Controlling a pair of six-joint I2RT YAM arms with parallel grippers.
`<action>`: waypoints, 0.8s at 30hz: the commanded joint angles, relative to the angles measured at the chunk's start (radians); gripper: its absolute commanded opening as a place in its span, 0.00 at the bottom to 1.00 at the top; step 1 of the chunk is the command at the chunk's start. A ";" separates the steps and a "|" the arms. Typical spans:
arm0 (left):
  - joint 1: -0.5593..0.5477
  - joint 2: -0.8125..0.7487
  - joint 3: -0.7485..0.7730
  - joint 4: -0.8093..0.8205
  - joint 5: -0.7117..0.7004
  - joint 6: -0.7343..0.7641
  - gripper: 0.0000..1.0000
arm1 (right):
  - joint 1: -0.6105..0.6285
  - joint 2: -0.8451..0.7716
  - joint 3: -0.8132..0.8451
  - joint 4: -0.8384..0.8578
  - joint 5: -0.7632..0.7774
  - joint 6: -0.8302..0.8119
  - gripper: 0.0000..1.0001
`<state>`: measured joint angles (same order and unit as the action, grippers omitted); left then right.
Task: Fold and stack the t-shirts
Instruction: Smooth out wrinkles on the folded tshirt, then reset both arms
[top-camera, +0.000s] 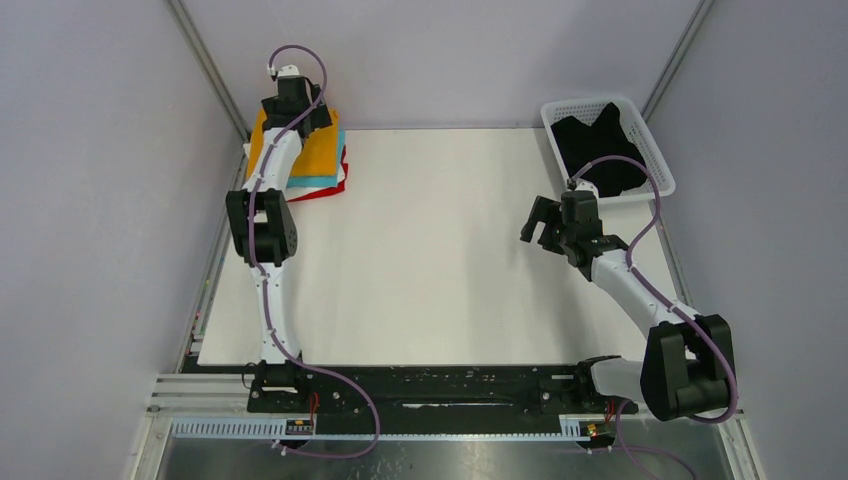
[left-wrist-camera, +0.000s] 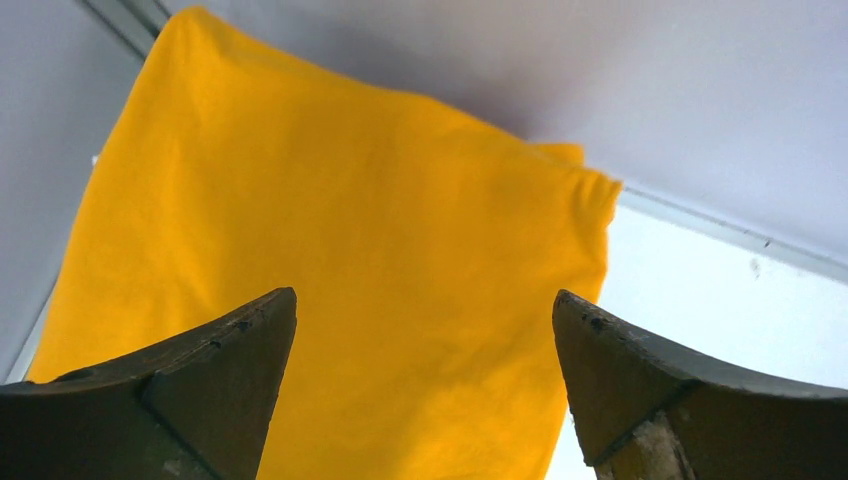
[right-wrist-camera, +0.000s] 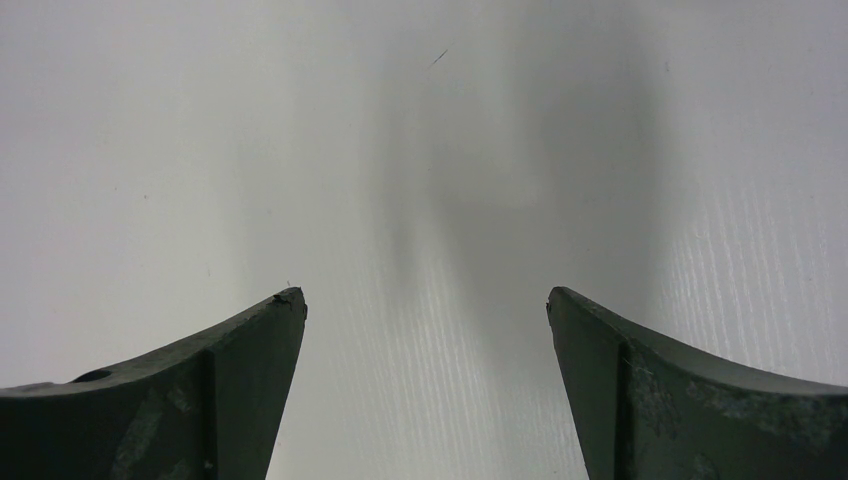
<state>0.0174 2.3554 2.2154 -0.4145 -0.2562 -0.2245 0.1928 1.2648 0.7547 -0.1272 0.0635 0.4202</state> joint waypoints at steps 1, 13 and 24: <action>0.005 0.076 0.108 0.070 0.038 -0.025 0.99 | -0.010 0.016 0.043 0.002 0.017 0.003 0.99; -0.008 0.188 0.175 0.071 0.047 -0.010 0.99 | -0.012 0.026 0.046 -0.003 -0.002 0.010 1.00; -0.031 -0.064 0.081 0.028 0.016 -0.032 0.99 | -0.012 -0.067 0.025 -0.018 0.001 0.023 1.00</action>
<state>0.0086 2.5317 2.3413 -0.4023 -0.2390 -0.2279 0.1875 1.2770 0.7567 -0.1440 0.0593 0.4248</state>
